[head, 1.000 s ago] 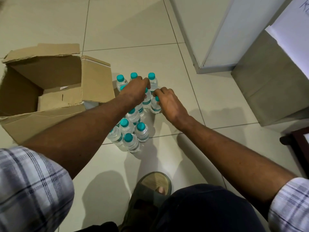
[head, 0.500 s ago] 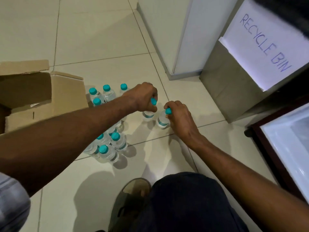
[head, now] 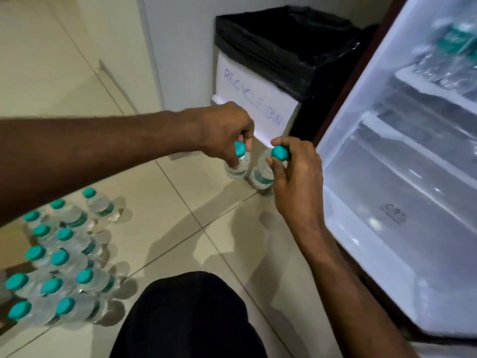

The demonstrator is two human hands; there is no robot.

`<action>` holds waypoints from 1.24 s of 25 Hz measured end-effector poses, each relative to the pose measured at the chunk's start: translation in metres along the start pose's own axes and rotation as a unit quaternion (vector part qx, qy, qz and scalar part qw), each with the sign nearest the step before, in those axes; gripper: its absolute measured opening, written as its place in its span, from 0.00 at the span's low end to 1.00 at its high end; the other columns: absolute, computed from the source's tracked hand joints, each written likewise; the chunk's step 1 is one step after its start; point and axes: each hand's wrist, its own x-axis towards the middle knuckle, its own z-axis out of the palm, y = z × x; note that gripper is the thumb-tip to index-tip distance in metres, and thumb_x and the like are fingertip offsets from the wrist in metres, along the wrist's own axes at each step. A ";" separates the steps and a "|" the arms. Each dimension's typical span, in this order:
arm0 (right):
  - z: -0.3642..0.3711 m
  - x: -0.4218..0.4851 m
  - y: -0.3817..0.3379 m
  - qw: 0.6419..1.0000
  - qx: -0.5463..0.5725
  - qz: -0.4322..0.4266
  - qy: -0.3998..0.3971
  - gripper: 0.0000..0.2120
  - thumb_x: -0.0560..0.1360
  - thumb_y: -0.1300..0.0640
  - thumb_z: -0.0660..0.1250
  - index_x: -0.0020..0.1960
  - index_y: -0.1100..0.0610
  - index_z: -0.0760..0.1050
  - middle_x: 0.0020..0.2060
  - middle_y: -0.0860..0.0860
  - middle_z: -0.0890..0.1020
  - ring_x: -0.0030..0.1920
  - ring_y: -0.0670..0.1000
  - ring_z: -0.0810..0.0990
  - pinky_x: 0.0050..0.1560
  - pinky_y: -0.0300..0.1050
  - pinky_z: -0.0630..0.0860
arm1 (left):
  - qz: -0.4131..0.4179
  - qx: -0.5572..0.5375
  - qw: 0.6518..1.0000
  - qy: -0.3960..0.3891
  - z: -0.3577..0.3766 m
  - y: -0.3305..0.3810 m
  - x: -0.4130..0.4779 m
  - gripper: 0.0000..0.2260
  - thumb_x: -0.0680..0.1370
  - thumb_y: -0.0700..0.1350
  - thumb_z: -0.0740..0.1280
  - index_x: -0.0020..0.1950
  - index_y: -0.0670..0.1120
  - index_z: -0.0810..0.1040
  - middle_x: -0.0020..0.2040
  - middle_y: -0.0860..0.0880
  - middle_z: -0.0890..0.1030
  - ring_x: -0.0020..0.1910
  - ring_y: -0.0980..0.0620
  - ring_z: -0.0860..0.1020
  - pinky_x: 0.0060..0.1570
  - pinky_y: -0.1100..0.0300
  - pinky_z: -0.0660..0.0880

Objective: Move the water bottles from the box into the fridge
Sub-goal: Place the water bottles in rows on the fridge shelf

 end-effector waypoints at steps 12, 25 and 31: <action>-0.235 0.073 -0.032 0.954 -0.106 -0.011 0.280 0.13 0.77 0.61 0.69 0.61 0.55 0.77 0.56 0.49 0.77 0.57 0.49 0.76 0.56 0.53 0.78 | 0.282 0.042 0.943 0.172 -0.173 0.187 0.077 0.14 0.65 0.49 0.81 0.47 0.52 0.83 0.39 0.58 0.77 0.35 0.61 0.74 0.31 0.69 0.66; -0.365 0.145 0.047 0.835 -0.263 -0.084 0.476 0.10 0.74 0.60 0.68 0.54 0.52 0.77 0.50 0.55 0.79 0.52 0.55 0.79 0.52 0.56 0.76 | 0.476 -0.142 0.788 0.364 -0.190 0.301 0.193 0.14 0.74 0.47 0.68 0.59 0.46 0.76 0.53 0.51 0.78 0.49 0.55 0.75 0.44 0.69 0.71; -0.380 0.177 0.096 0.813 -0.234 -0.059 0.530 0.14 0.74 0.60 0.68 0.52 0.46 0.67 0.50 0.53 0.78 0.52 0.54 0.79 0.53 0.52 0.78 | 0.490 -0.163 0.804 0.295 -0.170 0.345 0.248 0.14 0.75 0.47 0.69 0.60 0.48 0.75 0.56 0.49 0.79 0.53 0.54 0.78 0.45 0.67 0.74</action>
